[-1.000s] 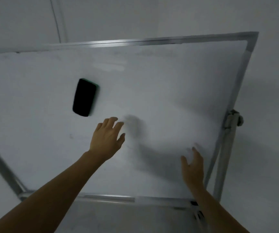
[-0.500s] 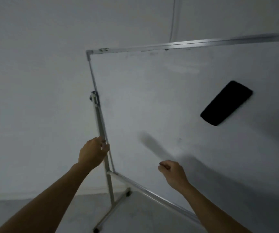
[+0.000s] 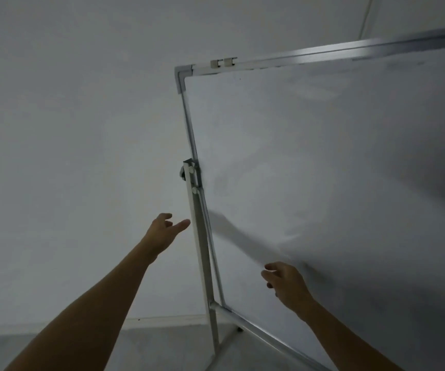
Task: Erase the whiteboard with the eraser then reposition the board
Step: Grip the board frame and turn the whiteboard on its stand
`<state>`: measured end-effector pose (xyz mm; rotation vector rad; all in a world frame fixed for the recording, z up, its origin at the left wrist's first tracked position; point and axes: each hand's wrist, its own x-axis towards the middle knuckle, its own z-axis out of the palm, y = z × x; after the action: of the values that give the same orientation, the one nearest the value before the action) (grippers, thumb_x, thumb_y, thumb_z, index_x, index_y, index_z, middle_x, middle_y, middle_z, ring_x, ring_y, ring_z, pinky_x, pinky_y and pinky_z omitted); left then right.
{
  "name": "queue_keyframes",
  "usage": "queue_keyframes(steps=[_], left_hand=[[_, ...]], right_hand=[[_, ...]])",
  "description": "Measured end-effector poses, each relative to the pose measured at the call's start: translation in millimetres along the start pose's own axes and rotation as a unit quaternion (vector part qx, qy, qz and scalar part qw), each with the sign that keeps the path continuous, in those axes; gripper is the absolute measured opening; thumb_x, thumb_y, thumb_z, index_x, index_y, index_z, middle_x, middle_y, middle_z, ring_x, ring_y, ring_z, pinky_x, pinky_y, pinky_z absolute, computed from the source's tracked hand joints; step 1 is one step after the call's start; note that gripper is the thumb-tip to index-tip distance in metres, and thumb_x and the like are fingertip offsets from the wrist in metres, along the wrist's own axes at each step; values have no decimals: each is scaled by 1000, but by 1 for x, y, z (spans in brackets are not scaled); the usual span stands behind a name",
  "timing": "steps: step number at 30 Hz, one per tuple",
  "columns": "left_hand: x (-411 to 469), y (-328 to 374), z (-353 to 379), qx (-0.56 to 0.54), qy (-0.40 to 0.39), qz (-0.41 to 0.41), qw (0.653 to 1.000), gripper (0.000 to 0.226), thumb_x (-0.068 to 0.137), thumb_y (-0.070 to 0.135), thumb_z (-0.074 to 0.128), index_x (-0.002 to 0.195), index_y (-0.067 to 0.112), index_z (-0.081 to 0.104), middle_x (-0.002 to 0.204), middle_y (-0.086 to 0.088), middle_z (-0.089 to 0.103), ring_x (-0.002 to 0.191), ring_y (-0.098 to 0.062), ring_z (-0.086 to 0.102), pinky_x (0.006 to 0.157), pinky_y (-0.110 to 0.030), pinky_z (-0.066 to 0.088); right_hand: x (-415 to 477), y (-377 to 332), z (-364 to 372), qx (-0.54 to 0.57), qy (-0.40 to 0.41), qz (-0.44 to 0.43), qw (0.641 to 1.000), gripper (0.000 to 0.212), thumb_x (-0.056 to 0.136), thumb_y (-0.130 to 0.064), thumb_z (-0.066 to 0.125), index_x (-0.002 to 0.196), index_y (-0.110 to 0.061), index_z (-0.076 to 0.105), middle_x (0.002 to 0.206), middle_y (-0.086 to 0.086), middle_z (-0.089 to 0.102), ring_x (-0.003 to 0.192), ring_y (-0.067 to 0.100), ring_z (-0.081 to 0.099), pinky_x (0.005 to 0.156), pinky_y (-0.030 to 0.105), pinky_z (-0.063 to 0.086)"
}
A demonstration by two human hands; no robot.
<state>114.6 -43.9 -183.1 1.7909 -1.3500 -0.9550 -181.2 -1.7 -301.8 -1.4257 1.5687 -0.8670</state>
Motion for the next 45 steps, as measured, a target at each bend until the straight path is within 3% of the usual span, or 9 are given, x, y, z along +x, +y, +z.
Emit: queue_keyframes(steps=[5, 10, 12, 15, 18, 23, 28, 38, 45], left_hand=[[86, 1, 8, -29, -87, 29, 995, 92, 68, 13, 85, 144, 8, 33, 142, -17, 44, 129, -31, 45, 102, -41, 43], [144, 3, 22, -70, -224, 59, 970, 81, 43, 33, 92, 114, 7, 64, 109, -8, 70, 102, -28, 65, 82, -37, 57], [150, -2, 26, -76, -219, 79, 969, 71, 53, 28, 92, 113, 7, 63, 107, -7, 68, 97, -24, 64, 82, -36, 56], [138, -11, 27, -87, -212, 124, 965, 45, 68, 21, 85, 106, 11, 64, 96, 2, 67, 86, -10, 63, 73, -23, 52], [121, -26, 18, -75, -207, 150, 964, 43, 69, 24, 85, 104, 7, 66, 97, -1, 68, 86, -11, 63, 70, -20, 51], [75, -59, -12, -51, -193, 138, 970, 45, 69, 20, 85, 102, -4, 66, 103, -16, 68, 91, -26, 62, 87, -42, 53], [-10, -94, -51, -51, -173, 143, 973, 37, 71, 16, 83, 96, -5, 66, 90, -9, 65, 79, -19, 59, 67, -24, 49], [-162, -167, -117, -54, -145, 170, 973, 36, 70, 16, 83, 85, -10, 63, 79, -11, 63, 68, -16, 57, 63, -24, 49], [-241, -227, -165, -45, -116, 191, 974, 38, 69, 26, 84, 82, -3, 63, 79, -12, 68, 73, -24, 65, 69, -36, 55]], right_hand=[[15, 1, 6, 87, 91, 77, 989, 11, 92, -23, 61, 84, -16, 65, 85, 9, 67, 68, 17, 63, 58, 26, 44], [12, 2, 15, 147, 176, 156, 961, 15, 93, -26, 60, 87, -12, 66, 88, 10, 68, 74, 21, 63, 62, 29, 46], [11, 0, 23, 165, 222, 165, 947, 25, 95, -31, 57, 88, -9, 66, 84, 10, 67, 72, 22, 63, 62, 29, 46], [7, -8, 40, 182, 286, 165, 926, 40, 97, -43, 49, 86, -8, 65, 78, 9, 67, 68, 21, 63, 60, 29, 46], [-9, -12, 61, 179, 326, 161, 914, 44, 97, -49, 46, 82, -10, 62, 78, 9, 67, 66, 21, 63, 57, 29, 47], [-56, -16, 85, 166, 321, 144, 921, 44, 97, -48, 45, 79, -11, 61, 78, 9, 67, 67, 22, 63, 59, 31, 47], [-128, -17, 114, 156, 303, 131, 931, 42, 98, -46, 43, 78, -13, 59, 78, 8, 66, 66, 21, 63, 55, 30, 47], [-262, -21, 174, 139, 285, 130, 939, 40, 99, -47, 41, 89, -11, 54, 82, 10, 64, 65, 22, 62, 52, 30, 48], [-346, -29, 239, 82, 289, 137, 944, 48, 91, -62, 43, 98, -14, 50, 83, 7, 62, 79, 29, 63, 77, 53, 56]])
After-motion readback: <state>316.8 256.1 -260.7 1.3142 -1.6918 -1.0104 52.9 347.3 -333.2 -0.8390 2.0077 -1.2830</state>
